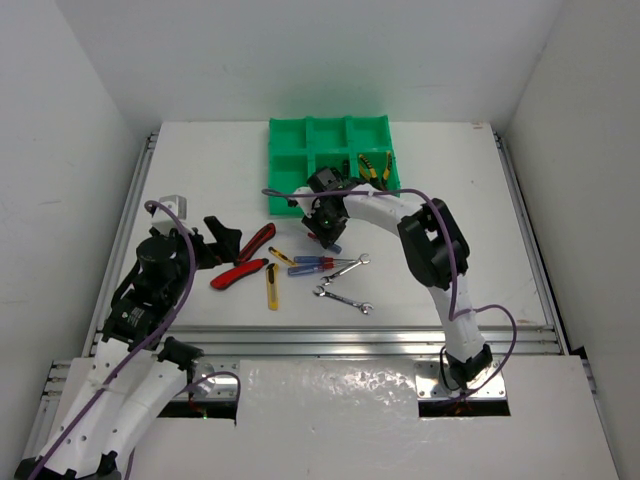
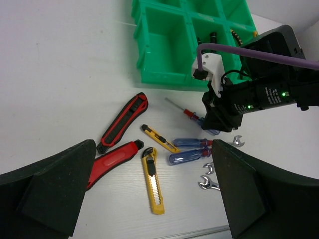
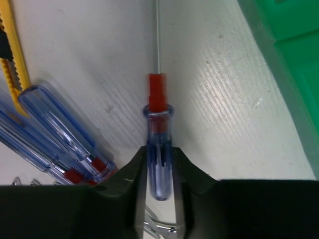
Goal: Sort the tools into containers
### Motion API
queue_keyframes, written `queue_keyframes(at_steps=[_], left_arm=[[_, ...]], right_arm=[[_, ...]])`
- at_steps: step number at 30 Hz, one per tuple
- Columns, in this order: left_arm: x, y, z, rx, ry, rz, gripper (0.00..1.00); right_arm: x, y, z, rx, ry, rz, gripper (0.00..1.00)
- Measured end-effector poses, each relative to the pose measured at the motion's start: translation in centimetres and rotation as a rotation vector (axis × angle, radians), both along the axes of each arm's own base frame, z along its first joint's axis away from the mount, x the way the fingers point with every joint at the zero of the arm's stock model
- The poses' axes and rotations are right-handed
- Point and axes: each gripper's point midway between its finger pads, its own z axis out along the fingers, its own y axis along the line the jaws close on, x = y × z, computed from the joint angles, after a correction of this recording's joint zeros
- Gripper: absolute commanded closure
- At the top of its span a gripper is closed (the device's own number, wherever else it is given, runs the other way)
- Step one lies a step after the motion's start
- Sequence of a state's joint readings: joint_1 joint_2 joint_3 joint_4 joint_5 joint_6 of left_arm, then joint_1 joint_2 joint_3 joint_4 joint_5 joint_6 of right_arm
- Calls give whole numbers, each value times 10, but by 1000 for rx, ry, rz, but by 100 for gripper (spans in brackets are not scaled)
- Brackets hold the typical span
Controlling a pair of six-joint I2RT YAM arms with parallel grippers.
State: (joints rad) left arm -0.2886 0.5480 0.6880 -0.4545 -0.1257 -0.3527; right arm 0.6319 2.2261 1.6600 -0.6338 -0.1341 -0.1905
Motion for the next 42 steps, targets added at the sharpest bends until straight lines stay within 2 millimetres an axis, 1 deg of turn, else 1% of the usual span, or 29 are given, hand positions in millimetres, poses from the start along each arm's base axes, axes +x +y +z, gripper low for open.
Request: queue_keyframes(at_steps=[3, 6, 9, 11, 13, 15, 17, 18, 19, 21, 23, 24, 25, 27, 30, 32, 34, 36, 37, 38, 40, 42], left_arm=[[0, 0, 0, 2, 0, -1, 0], [0, 0, 0, 3, -1, -2, 0], [0, 0, 0, 3, -1, -2, 0], [0, 0, 0, 3, -1, -1, 0], [0, 0, 0, 3, -1, -1, 0], [0, 0, 0, 3, -1, -1, 0], [0, 0, 0, 4, -1, -1, 0], [0, 0, 0, 4, -1, -1, 0], [0, 0, 0, 4, 0, 0, 0], [1, 0, -1, 5, 4, 0, 0], [2, 0, -4, 8, 14, -1, 0], [2, 0, -5, 10, 19, -1, 0], [3, -1, -6, 12, 25, -1, 0], [4, -1, -9, 14, 34, -1, 0], [4, -1, -10, 17, 39, -3, 0], [4, -1, -11, 19, 42, -5, 0], [5, -2, -11, 19, 45, -7, 0], [5, -3, -12, 19, 49, -11, 0], [5, -4, -14, 19, 54, -15, 0], [6, -4, -15, 20, 60, -18, 0], [7, -6, -20, 27, 81, -26, 2], [10, -6, -27, 42, 122, -24, 4]], right_arm=[[0, 0, 0, -1, -3, 1, 87], [1, 0, 1, 2, -13, 0, 89], [-5, -3, 7, 5, -19, 3, 89], [-11, -4, 23, 22, -35, 7, 89], [-15, -3, 47, 58, -69, 15, 88], [-16, 0, 78, 110, -115, 22, 88], [-13, 7, 109, 181, -172, 23, 89], [-10, 11, 122, 213, -196, 17, 89], [-6, 15, 132, 238, -214, -1, 89], [12, 28, 150, 290, -250, -68, 89], [40, 44, 160, 327, -286, -143, 88], [58, 53, 164, 347, -307, -180, 87], [76, 63, 165, 363, -324, -216, 87], [109, 79, 161, 393, -354, -275, 82], [135, 89, 140, 406, -350, -335, 71], [140, 88, 122, 391, -332, -365, 63], [140, 84, 110, 378, -313, -386, 49], [143, 81, 108, 378, -315, -403, 34], [145, 79, 109, 378, -321, -407, 20], [147, 78, 110, 378, -324, -412, 19], [151, 75, 116, 379, -339, -410, 18], [150, 72, 124, 382, -352, -411, 18]])
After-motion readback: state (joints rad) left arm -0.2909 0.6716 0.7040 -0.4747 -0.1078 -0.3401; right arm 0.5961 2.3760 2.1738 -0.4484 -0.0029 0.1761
